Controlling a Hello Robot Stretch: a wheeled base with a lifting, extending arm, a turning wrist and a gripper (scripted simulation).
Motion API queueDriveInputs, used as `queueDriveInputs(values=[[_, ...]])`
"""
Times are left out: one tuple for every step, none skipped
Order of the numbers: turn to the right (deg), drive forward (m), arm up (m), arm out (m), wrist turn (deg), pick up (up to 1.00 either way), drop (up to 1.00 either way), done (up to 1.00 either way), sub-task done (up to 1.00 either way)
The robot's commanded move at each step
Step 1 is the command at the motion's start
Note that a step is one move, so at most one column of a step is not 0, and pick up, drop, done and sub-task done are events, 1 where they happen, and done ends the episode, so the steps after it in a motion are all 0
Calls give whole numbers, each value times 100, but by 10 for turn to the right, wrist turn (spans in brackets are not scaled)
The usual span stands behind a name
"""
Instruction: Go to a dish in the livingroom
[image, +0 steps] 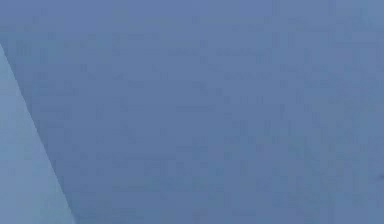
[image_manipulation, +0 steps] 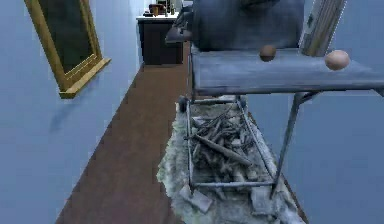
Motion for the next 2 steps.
queueDriveInputs(values=[[450,0,0,0,0,0,0,0,0],[60,0,0,0,0,0,0,0,0]])
